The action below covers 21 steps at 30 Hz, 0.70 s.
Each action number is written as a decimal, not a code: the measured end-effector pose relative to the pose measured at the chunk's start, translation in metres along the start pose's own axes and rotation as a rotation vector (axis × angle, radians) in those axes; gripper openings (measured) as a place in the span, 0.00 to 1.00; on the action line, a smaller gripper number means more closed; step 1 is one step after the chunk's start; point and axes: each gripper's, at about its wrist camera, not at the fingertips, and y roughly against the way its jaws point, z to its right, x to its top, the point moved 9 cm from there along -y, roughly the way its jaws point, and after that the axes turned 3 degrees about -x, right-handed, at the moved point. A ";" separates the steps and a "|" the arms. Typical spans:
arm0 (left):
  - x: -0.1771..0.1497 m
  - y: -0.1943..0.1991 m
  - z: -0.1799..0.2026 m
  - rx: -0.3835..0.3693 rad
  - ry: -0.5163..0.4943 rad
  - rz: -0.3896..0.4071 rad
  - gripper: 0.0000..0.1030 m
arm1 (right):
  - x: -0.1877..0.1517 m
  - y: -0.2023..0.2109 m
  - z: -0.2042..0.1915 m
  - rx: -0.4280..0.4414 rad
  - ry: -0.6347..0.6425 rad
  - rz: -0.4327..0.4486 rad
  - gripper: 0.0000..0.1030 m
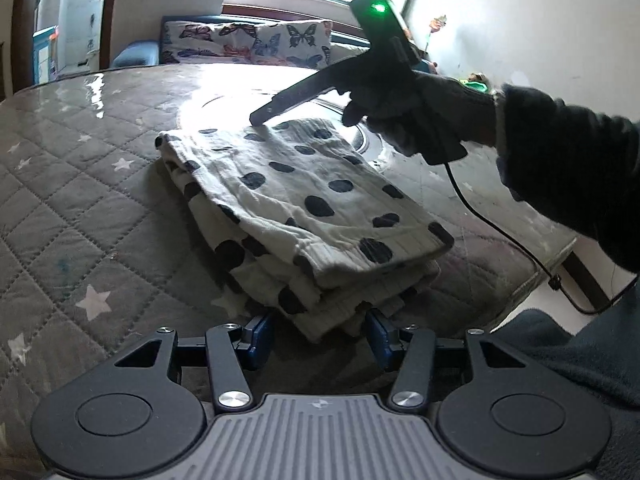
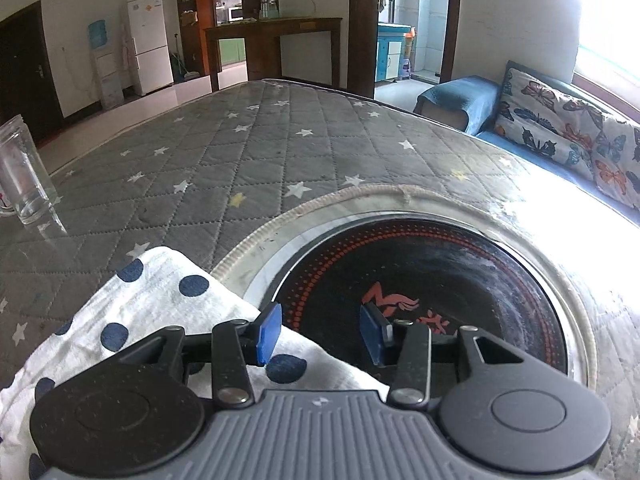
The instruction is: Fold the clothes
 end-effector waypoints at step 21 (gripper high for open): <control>0.033 -0.006 -0.064 0.154 0.081 0.038 0.51 | -0.020 0.015 0.017 -0.010 -0.058 -0.020 0.43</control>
